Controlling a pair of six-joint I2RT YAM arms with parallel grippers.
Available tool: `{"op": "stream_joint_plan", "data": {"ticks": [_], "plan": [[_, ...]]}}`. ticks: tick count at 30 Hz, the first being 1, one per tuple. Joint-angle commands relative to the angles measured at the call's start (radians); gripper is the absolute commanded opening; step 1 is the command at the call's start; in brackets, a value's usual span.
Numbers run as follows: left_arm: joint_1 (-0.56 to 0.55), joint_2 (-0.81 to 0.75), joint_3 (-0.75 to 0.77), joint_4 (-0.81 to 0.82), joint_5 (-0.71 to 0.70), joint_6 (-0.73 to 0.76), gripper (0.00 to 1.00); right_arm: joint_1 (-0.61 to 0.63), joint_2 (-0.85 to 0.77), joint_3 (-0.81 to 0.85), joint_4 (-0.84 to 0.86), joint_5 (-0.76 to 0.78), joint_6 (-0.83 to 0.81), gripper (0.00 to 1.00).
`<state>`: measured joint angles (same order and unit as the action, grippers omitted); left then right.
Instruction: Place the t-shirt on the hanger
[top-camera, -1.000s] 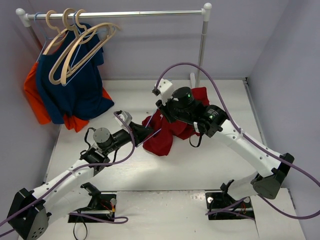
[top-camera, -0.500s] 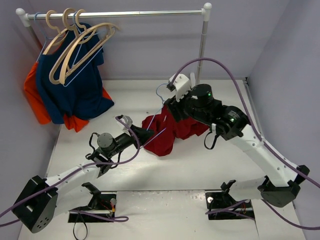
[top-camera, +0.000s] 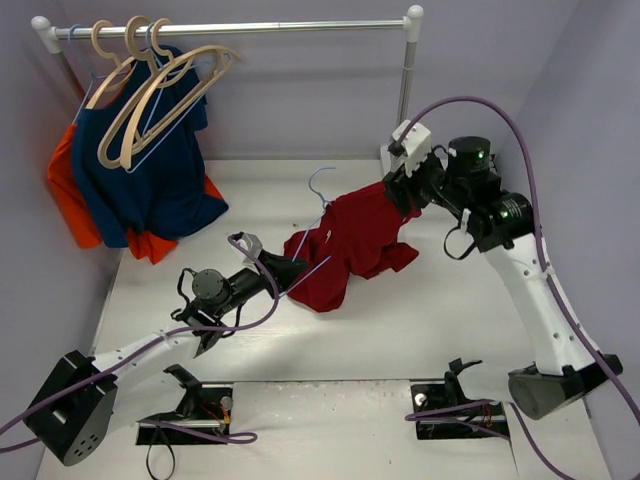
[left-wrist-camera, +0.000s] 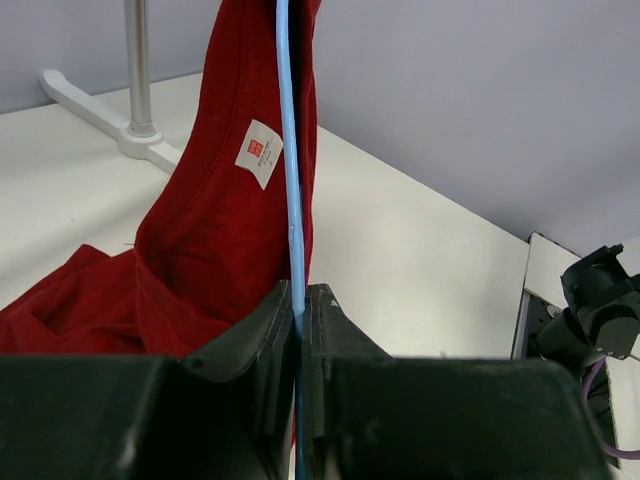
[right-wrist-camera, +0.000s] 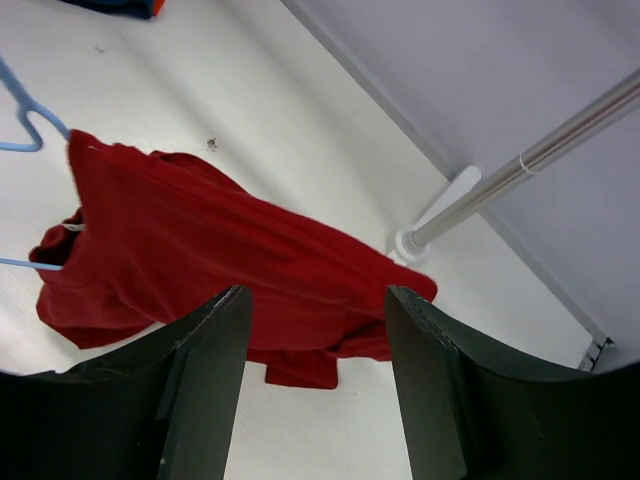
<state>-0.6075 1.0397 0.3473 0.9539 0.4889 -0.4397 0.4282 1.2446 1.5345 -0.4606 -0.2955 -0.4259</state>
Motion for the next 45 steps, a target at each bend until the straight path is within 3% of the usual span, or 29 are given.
{"op": "stream_joint_plan", "data": {"ticks": [1, 7, 20, 23, 27, 31, 38, 40, 42, 45], "plan": [[0.003, -0.029, 0.036, 0.137, 0.014, -0.004, 0.00, -0.065, 0.082, 0.091, 0.007, -0.292, -0.157, 0.56], [0.003, -0.041, 0.053, 0.099, 0.033, 0.005, 0.00, -0.066, 0.174, 0.107, -0.023, -0.458, -0.244, 0.56], [0.003, -0.046, 0.110, 0.014, 0.089, 0.039, 0.00, -0.066, 0.251, 0.125, -0.049, -0.571, -0.310, 0.52], [0.003, -0.044, 0.128, -0.013, 0.103, 0.052, 0.00, -0.066, 0.256, 0.118, -0.056, -0.602, -0.323, 0.46], [0.003, -0.038, 0.159, -0.061, 0.108, 0.078, 0.00, -0.066, 0.262, 0.115, -0.070, -0.607, -0.338, 0.19], [0.003, -0.036, 0.205, -0.125, 0.085, 0.113, 0.00, -0.066, 0.243, 0.104, -0.073, -0.613, -0.355, 0.00], [0.005, -0.040, 0.326, -0.376, -0.094, 0.171, 0.00, -0.043, 0.097, -0.086, 0.135, -0.520, -0.306, 0.00], [0.006, -0.041, 0.366, -0.446, -0.177, 0.188, 0.19, -0.028, 0.058, -0.141, 0.230, -0.460, -0.287, 0.00], [0.005, -0.052, 0.421, -0.536, -0.254, 0.168, 0.51, -0.003, 0.018, -0.203, 0.278, -0.369, -0.281, 0.00], [0.005, -0.078, 0.478, -0.632, -0.395, 0.115, 0.63, 0.021, -0.033, -0.280, 0.382, -0.274, -0.277, 0.00]]}}
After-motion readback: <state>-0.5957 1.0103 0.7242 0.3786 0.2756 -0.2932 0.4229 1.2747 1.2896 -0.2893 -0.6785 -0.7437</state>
